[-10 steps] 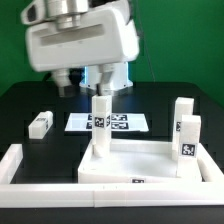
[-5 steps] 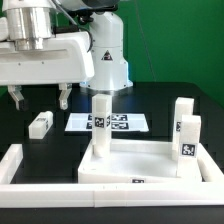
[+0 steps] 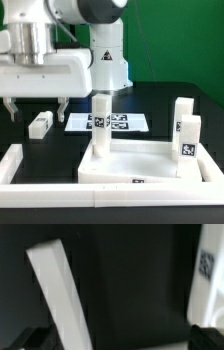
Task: Assemble desk
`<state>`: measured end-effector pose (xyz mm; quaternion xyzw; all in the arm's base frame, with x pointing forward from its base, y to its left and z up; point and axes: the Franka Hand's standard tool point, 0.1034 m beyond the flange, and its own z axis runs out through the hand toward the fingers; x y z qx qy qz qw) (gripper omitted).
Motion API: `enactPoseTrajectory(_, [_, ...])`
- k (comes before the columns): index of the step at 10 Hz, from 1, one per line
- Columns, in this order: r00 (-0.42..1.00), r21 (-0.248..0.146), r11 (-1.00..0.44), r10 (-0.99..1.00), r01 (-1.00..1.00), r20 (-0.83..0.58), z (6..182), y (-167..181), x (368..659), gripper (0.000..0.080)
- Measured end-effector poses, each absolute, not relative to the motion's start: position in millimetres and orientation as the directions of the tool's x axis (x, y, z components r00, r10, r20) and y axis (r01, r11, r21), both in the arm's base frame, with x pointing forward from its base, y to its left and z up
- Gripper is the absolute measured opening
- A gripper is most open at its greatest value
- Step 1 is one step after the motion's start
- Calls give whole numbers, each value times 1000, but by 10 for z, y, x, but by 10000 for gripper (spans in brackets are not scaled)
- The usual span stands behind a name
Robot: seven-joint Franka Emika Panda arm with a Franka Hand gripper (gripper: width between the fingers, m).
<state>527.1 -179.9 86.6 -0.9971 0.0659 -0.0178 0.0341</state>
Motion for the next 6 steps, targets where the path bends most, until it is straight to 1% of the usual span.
enactPoseTrajectory(1, [987, -80, -984, -160, -160, -3, 853, -1920, 5212, 649])
enactPoseTrajectory(2, [982, -85, -982, -163, -171, -94, 846, -1857, 5175, 649])
enactPoseTrajectory(4, [967, -112, -979, -142, -168, -214, 823, -1799, 5180, 649])
enactPoseTrajectory(5, [908, -115, -971, -148, -208, -393, 791, -1825, 5050, 649])
enactPoseTrajectory(6, [859, -125, -968, -129, -217, -496, 739, -1887, 5044, 649])
